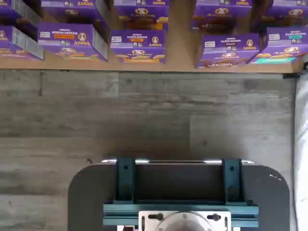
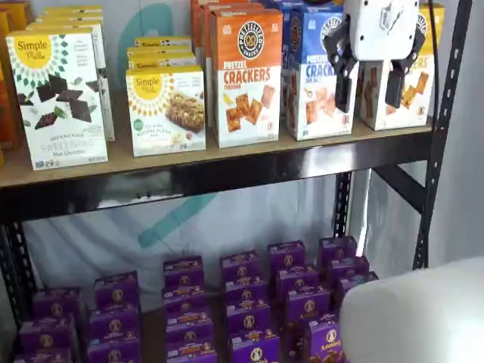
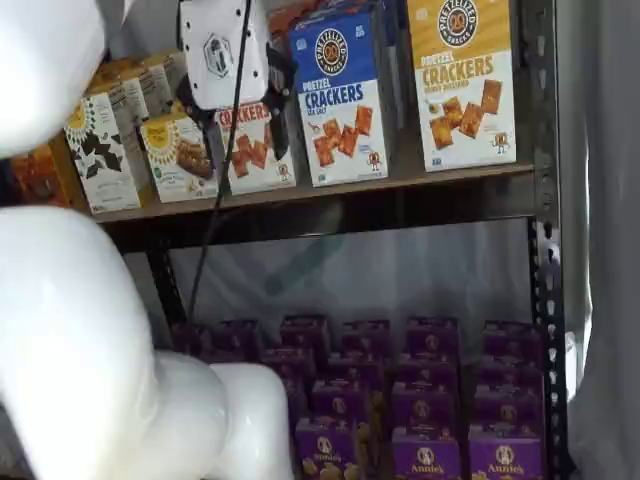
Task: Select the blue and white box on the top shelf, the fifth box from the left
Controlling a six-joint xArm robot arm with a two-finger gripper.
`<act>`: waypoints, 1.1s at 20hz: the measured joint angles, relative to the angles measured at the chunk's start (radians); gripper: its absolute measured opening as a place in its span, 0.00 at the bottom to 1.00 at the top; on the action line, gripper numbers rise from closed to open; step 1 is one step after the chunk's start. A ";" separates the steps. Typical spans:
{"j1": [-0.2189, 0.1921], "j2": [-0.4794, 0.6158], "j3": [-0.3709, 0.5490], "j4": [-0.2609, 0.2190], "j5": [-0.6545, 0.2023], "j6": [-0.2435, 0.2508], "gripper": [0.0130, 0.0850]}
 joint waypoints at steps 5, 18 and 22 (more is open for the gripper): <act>-0.087 -0.004 0.008 0.100 -0.004 -0.046 1.00; -0.035 0.039 0.033 0.013 -0.199 -0.035 1.00; -0.059 0.091 0.007 0.009 -0.267 -0.061 1.00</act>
